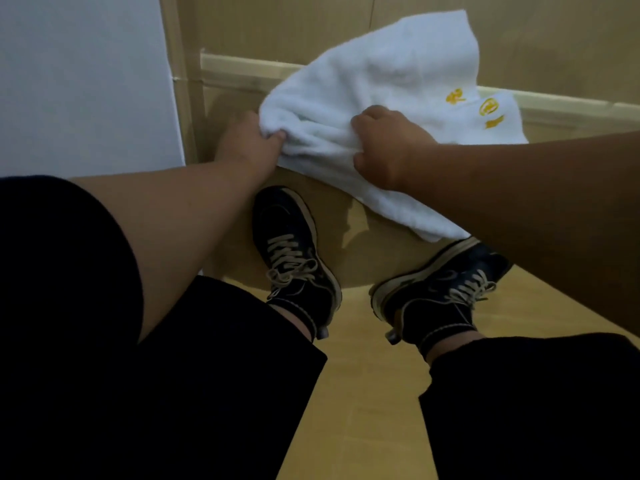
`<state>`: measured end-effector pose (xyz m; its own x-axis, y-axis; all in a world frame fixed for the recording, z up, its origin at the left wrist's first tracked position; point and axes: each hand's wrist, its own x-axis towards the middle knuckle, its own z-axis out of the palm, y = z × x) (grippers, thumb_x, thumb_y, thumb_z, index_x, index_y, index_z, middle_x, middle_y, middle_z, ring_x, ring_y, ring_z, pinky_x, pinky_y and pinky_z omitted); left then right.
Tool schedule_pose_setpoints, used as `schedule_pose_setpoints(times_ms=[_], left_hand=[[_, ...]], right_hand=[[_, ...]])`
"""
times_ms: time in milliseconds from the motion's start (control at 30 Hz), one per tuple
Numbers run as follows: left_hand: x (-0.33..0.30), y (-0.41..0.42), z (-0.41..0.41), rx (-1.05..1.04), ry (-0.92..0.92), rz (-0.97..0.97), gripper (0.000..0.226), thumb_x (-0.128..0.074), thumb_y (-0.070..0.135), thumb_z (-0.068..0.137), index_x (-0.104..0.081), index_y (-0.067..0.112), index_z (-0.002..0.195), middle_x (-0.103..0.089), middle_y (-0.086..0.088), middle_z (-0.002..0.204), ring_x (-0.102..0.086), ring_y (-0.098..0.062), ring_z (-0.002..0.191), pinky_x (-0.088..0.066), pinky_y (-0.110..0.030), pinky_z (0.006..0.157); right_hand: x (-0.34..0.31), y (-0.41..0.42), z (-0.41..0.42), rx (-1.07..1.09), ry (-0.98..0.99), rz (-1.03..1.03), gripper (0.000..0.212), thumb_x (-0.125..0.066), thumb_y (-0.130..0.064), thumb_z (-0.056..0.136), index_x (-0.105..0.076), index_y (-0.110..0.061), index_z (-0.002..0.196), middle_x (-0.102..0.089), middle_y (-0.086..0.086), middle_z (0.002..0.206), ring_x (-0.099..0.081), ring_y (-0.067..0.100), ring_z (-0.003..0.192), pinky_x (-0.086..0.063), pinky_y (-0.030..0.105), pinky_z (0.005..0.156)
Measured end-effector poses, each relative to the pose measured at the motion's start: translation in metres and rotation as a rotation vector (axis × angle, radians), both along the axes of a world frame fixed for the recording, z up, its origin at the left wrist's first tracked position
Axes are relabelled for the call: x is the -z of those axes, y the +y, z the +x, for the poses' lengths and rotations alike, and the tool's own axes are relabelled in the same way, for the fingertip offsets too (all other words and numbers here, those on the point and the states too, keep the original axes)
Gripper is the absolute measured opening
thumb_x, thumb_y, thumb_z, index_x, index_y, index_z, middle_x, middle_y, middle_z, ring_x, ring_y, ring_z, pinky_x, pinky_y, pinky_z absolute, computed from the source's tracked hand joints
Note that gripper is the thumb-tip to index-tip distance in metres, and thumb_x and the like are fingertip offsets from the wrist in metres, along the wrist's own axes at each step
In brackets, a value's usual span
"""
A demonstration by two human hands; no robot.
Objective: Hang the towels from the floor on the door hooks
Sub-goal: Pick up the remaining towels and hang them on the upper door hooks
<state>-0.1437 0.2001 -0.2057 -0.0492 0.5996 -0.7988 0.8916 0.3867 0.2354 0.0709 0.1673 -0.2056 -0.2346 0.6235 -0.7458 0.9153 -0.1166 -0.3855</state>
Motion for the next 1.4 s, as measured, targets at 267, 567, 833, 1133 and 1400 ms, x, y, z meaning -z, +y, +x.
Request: schedule_pose_setpoints(times_ms=[267,567,833,1133,1400], left_hand=[[-0.067,0.003,0.036,0.043,-0.24,-0.047,0.036,-0.052,0.025,0.093,-0.048,0.012,0.127,-0.056,-0.007,0.112,-0.054,-0.022,0.098,-0.038,-0.028,0.077],[-0.235,0.012,0.106,0.34,-0.386,-0.019,0.033,-0.048,0.006,0.09,-0.054,0.008,0.123,-0.064,-0.013,0.114,-0.059,-0.029,0.102,-0.032,-0.023,0.07],[-0.399,0.022,0.146,0.308,-0.461,0.072,0.012,-0.053,0.016,0.089,-0.059,0.012,0.098,-0.057,-0.001,0.091,-0.055,-0.021,0.087,-0.035,-0.027,0.065],[-0.56,0.03,0.19,0.374,-0.416,0.095,0.019,-0.047,0.007,0.091,-0.063,0.018,0.092,-0.06,-0.002,0.09,-0.055,-0.017,0.085,-0.035,-0.022,0.072],[-0.724,0.032,0.258,0.751,-0.388,0.111,0.034,-0.036,0.031,0.077,-0.061,0.007,0.082,-0.063,-0.02,0.113,-0.052,-0.03,0.117,-0.024,-0.039,0.113]], right_hand=[[-0.06,0.015,-0.009,0.034,0.075,0.036,0.06,-0.054,-0.02,0.09,-0.034,-0.014,0.146,-0.037,0.008,0.147,-0.04,0.031,0.131,-0.038,0.041,0.1],[-0.234,0.034,0.039,-0.059,0.171,0.164,0.071,-0.06,-0.032,0.088,-0.03,-0.018,0.15,-0.046,0.007,0.144,-0.041,0.025,0.131,-0.026,0.033,0.106],[-0.412,0.045,0.097,-0.038,0.06,0.055,0.029,-0.054,-0.034,0.088,-0.055,-0.018,0.113,-0.064,0.009,0.107,-0.06,0.032,0.098,-0.035,0.028,0.068],[-0.589,0.04,0.14,0.033,0.031,0.119,0.032,-0.053,-0.027,0.093,-0.058,-0.006,0.115,-0.056,0.013,0.107,-0.057,0.031,0.095,-0.034,0.026,0.067],[-0.711,0.011,0.196,0.103,-0.039,0.217,0.027,-0.057,-0.042,0.085,-0.058,-0.022,0.104,-0.066,0.004,0.109,-0.062,0.029,0.101,-0.043,0.03,0.073]])
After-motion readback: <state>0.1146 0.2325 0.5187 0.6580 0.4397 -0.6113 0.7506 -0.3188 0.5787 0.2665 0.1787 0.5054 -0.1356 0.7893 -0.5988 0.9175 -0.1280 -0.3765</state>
